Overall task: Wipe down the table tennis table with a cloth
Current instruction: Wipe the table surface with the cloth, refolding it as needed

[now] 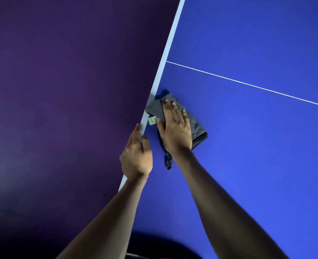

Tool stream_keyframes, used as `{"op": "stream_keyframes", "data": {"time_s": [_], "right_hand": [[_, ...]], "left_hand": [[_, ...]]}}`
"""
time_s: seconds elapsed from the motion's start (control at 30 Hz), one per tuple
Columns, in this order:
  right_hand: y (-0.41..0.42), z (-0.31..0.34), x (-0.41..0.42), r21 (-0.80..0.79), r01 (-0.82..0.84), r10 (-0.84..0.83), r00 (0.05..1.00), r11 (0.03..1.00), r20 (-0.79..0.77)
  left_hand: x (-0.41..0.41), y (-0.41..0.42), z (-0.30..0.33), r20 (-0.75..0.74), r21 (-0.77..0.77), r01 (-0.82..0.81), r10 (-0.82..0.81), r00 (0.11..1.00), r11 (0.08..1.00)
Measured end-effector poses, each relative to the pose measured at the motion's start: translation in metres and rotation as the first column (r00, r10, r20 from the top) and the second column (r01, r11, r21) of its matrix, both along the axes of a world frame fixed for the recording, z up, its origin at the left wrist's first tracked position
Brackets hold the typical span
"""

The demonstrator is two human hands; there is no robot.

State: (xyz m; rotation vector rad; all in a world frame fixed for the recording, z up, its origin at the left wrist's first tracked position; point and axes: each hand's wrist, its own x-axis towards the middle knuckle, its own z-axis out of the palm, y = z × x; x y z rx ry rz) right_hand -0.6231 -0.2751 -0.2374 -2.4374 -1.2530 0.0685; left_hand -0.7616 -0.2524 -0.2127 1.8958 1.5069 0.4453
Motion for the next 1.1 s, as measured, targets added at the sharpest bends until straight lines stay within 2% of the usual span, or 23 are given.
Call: {"op": "stream_keyframes", "data": {"time_s": [0.1, 0.17, 0.27, 0.37, 0.53, 0.73, 0.93, 1.1], "right_hand": [[-0.063, 0.000, -0.057, 0.023, 0.055, -0.055, 0.998, 0.998, -0.002], [-0.103, 0.000, -0.094, 0.026, 0.102, -0.102, 0.995, 0.994, 0.018], [-0.150, -0.001, -0.132, -0.018, 0.097, -0.096, 0.994, 0.995, 0.055], [-0.157, 0.000, -0.130, -0.068, 0.091, -0.086, 0.994, 0.994, 0.071], [-0.116, 0.001, -0.069, -0.005, 0.232, -0.231, 0.970, 0.973, 0.072], [-0.037, -0.003, 0.058, 0.035, 0.275, -0.277, 0.957, 0.961, 0.089], [0.022, 0.005, 0.156, -0.036, 0.259, -0.258, 0.966, 0.965, 0.035], [0.021, 0.002, 0.162, -0.044, 0.241, -0.240, 0.971, 0.970, 0.025]], "left_hand": [[-0.006, -0.004, -0.001, 0.123, -0.026, 0.041, -0.038, 0.992, 0.999], [-0.011, -0.002, -0.004, 0.207, 0.020, 0.070, -0.073, 0.976, 0.997], [-0.008, -0.009, -0.012, 0.140, 0.209, 0.174, -0.206, 0.969, 0.962], [0.004, -0.018, -0.014, 0.078, 0.266, 0.295, -0.326, 0.942, 0.918], [-0.004, -0.018, -0.029, -0.016, 0.374, 0.378, -0.402, 0.916, 0.847], [0.003, -0.027, -0.029, -0.208, 0.470, 0.410, -0.353, 0.912, 0.782], [0.003, -0.025, -0.035, -0.224, 0.475, 0.417, -0.352, 0.909, 0.775], [0.003, -0.023, -0.035, -0.240, 0.496, 0.425, -0.351, 0.905, 0.757]]}}
